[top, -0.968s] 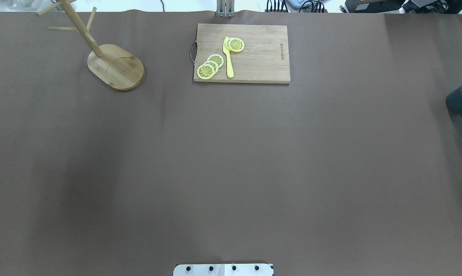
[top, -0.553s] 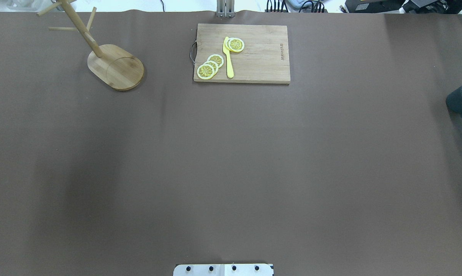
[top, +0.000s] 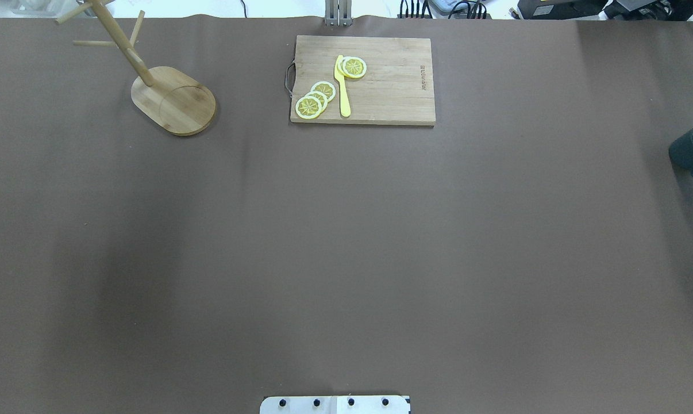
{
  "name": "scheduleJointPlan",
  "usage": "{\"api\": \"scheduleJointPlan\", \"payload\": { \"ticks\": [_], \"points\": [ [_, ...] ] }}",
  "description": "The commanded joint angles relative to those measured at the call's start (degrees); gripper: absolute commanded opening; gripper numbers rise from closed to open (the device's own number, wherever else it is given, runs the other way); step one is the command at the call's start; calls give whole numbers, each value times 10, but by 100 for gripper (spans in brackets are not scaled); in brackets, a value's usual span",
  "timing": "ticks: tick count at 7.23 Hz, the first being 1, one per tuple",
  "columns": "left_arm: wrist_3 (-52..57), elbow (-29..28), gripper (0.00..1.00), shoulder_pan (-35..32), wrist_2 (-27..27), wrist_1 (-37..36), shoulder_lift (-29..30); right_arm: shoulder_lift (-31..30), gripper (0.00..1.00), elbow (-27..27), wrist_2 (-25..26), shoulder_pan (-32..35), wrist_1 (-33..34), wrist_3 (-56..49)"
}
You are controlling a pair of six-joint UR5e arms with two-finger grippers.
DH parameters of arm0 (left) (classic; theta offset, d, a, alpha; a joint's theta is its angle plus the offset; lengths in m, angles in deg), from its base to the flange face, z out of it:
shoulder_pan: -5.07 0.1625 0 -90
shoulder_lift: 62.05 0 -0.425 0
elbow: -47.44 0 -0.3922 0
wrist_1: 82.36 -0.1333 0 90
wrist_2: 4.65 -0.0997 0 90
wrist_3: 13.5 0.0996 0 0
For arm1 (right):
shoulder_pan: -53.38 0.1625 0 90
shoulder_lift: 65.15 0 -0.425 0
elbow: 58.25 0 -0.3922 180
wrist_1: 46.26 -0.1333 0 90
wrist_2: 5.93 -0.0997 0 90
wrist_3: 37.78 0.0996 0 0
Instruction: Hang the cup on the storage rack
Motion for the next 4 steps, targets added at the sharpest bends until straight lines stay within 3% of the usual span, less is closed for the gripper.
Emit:
{"api": "scheduleJointPlan", "payload": {
  "ticks": [1,2,3,4],
  "points": [
    [0,-1,99,0,1,0,0,-3,63,-5,0,0,0,0],
    [0,-1,99,0,0,0,0,-1,43,-9,0,0,0,0],
    [0,-1,99,0,0,0,0,2,32,-10,0,0,2,1],
    [0,-2,99,0,0,0,0,3,27,-10,0,0,3,0]
  ]
}}
